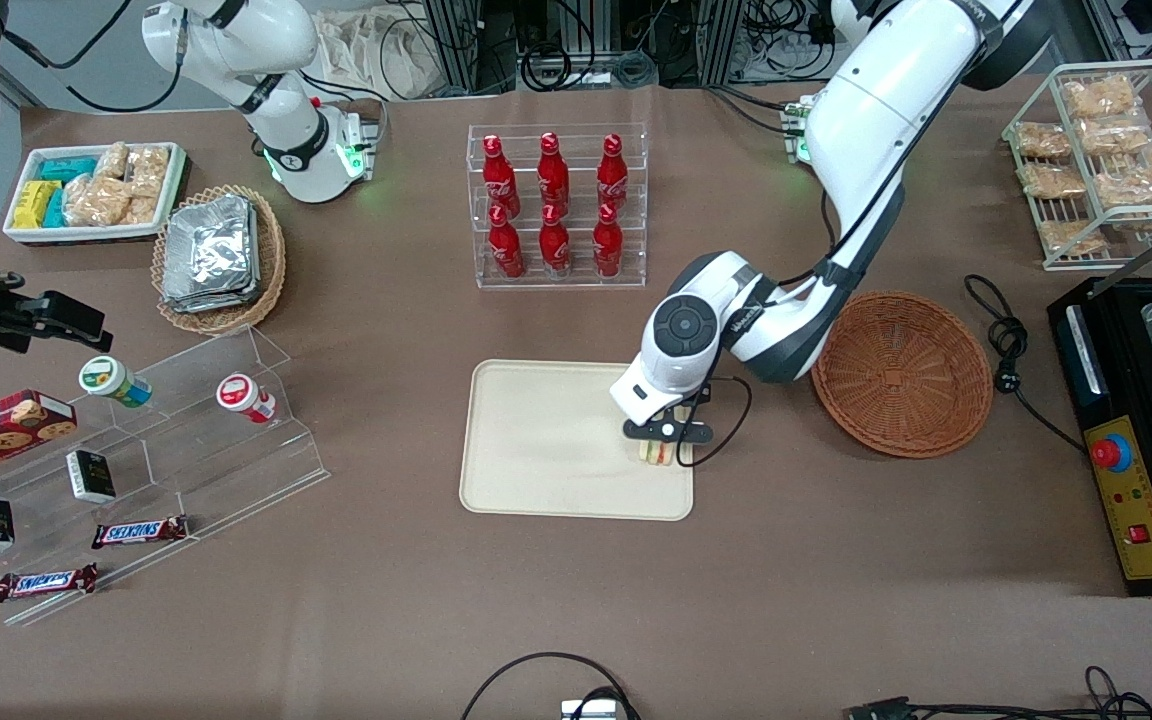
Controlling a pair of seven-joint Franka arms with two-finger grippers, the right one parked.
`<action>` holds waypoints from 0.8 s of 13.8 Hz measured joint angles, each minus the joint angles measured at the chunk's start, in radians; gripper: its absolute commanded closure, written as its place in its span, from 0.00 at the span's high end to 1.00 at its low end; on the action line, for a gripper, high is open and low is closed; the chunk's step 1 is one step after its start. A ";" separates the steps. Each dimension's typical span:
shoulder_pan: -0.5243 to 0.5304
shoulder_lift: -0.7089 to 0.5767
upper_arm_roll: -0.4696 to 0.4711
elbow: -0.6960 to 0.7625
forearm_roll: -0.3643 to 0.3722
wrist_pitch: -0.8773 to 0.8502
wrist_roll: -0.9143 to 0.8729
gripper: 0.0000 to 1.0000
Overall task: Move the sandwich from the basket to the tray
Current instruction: 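Carry the sandwich over the cream tray and lower it, then open the left gripper to release the sandwich onto the tray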
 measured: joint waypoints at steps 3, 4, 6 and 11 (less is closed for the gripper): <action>-0.002 0.017 0.000 0.019 0.003 -0.002 -0.005 0.40; -0.003 0.021 0.000 0.026 0.004 -0.002 -0.006 0.57; -0.003 0.034 0.000 0.039 0.005 -0.002 -0.010 1.00; -0.003 0.041 0.001 0.063 0.013 -0.002 -0.086 1.00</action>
